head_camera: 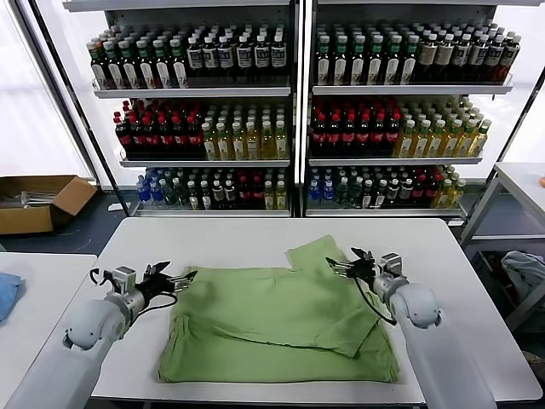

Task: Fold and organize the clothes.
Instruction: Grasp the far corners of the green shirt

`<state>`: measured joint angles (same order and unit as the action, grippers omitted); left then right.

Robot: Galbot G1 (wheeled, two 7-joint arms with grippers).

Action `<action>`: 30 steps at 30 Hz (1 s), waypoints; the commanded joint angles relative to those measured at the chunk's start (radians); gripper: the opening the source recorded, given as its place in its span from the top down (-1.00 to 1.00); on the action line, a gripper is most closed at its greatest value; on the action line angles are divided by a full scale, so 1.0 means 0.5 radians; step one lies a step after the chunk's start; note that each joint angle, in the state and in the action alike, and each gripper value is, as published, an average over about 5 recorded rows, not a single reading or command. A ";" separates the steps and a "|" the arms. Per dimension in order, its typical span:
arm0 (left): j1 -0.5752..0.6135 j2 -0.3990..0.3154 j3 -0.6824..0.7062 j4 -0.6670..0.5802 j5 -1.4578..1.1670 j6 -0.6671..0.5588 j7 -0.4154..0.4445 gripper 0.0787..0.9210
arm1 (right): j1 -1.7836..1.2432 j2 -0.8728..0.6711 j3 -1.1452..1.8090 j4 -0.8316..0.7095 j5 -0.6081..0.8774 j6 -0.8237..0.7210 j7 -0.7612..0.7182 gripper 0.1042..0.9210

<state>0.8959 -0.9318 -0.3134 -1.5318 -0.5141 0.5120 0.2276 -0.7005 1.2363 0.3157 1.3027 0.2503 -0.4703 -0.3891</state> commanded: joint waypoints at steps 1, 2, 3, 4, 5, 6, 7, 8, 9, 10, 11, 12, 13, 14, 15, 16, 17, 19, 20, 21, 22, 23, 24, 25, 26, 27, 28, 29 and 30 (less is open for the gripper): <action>-0.323 -0.004 0.201 0.302 -0.050 -0.021 0.007 -0.77 | 0.300 0.052 -0.126 -0.398 -0.065 -0.020 -0.079 -0.76; -0.321 -0.009 0.203 0.301 -0.053 -0.019 0.003 -0.77 | 0.314 0.055 -0.129 -0.422 -0.064 -0.018 -0.081 -0.76; -0.315 -0.013 0.205 0.298 -0.054 -0.017 0.001 -0.77 | 0.327 0.058 -0.133 -0.444 -0.064 -0.015 -0.082 -0.76; -0.307 -0.015 0.207 0.293 -0.056 -0.015 -0.002 -0.77 | 0.337 0.062 -0.139 -0.463 -0.065 -0.011 -0.082 -0.76; -0.296 -0.017 0.208 0.284 -0.058 -0.013 -0.004 -0.77 | 0.345 0.066 -0.144 -0.481 -0.066 -0.008 -0.082 -0.76; -0.281 -0.017 0.208 0.269 -0.059 -0.011 -0.005 -0.77 | 0.353 0.072 -0.146 -0.499 -0.067 -0.004 -0.082 -0.76; -0.266 -0.016 0.208 0.253 -0.060 -0.008 -0.005 -0.77 | 0.359 0.079 -0.147 -0.516 -0.068 0.000 -0.082 -0.76; -0.250 -0.015 0.207 0.235 -0.061 -0.005 -0.005 -0.77 | 0.366 0.087 -0.146 -0.531 -0.069 0.003 -0.081 -0.76; -0.232 -0.013 0.207 0.219 -0.061 -0.003 -0.005 -0.77 | 0.372 0.095 -0.144 -0.544 -0.070 0.005 -0.081 -0.76; -0.217 -0.012 0.206 0.205 -0.061 0.000 -0.005 -0.77 | 0.378 0.102 -0.143 -0.557 -0.070 0.007 -0.081 -0.76; -0.204 -0.012 0.207 0.197 -0.061 0.003 -0.005 -0.77 | 0.383 0.108 -0.143 -0.567 -0.070 0.008 -0.081 -0.76; -0.190 -0.012 0.208 0.191 -0.059 0.004 -0.005 -0.77 | 0.388 0.112 -0.145 -0.576 -0.071 0.009 -0.080 -0.76; -0.177 -0.012 0.210 0.187 -0.057 0.005 -0.005 -0.77 | 0.391 0.116 -0.147 -0.583 -0.072 0.009 -0.079 -0.76; -0.166 -0.011 0.211 0.182 -0.056 0.006 -0.005 -0.77 | 0.393 0.118 -0.149 -0.589 -0.073 0.009 -0.078 -0.76; -0.152 -0.009 0.213 0.176 -0.056 0.007 -0.003 -0.77 | 0.393 0.121 -0.152 -0.593 -0.075 0.009 -0.077 -0.76; -0.137 -0.006 0.215 0.168 -0.056 0.008 -0.002 -0.77 | 0.392 0.122 -0.153 -0.596 -0.075 0.009 -0.076 -0.76; -0.123 -0.003 0.217 0.161 -0.056 0.009 0.000 -0.77 | 0.390 0.123 -0.154 -0.598 -0.076 0.008 -0.077 -0.75; -0.096 0.002 0.219 0.150 -0.055 0.011 0.005 -0.75 | 0.384 0.123 -0.158 -0.598 -0.076 0.005 -0.082 -0.72; -0.085 0.004 0.220 0.148 -0.054 0.011 0.008 -0.74 | 0.379 0.121 -0.160 -0.595 -0.075 0.004 -0.088 -0.68; -0.076 0.006 0.219 0.147 -0.054 0.012 0.010 -0.70 | 0.372 0.118 -0.163 -0.592 -0.075 0.004 -0.093 -0.63; -0.070 0.007 0.219 0.146 -0.054 0.012 0.013 -0.65 | 0.365 0.115 -0.167 -0.588 -0.074 0.003 -0.099 -0.58; -0.064 0.007 0.217 0.144 -0.054 0.015 0.016 -0.59 | 0.358 0.111 -0.172 -0.584 -0.074 0.004 -0.104 -0.51; -0.058 0.008 0.216 0.142 -0.054 0.017 0.021 -0.53 | 0.351 0.107 -0.177 -0.581 -0.074 0.004 -0.108 -0.45; -0.053 0.010 0.215 0.140 -0.054 0.020 0.028 -0.45 | 0.344 0.104 -0.181 -0.577 -0.073 0.004 -0.110 -0.39; -0.048 0.012 0.215 0.138 -0.053 0.023 0.037 -0.39 | 0.337 0.103 -0.184 -0.572 -0.073 0.004 -0.112 -0.31; -0.043 0.013 0.214 0.137 -0.052 0.026 0.047 -0.33 | 0.331 0.102 -0.186 -0.567 -0.073 0.004 -0.112 -0.25; -0.040 0.014 0.214 0.138 -0.051 0.027 0.055 -0.24 | 0.325 0.103 -0.186 -0.561 -0.071 0.003 -0.112 -0.18; -0.039 0.015 0.214 0.139 -0.050 0.028 0.063 -0.18 | 0.319 0.105 -0.185 -0.554 -0.069 0.003 -0.111 -0.10; -0.039 0.015 0.215 0.140 -0.049 0.028 0.069 -0.12 | 0.313 0.106 -0.185 -0.545 -0.067 0.003 -0.110 -0.03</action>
<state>0.8635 -0.9249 -0.2145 -1.4661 -0.5416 0.5197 0.2531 -0.5486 1.2854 0.2361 1.0526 0.2238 -0.4618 -0.4355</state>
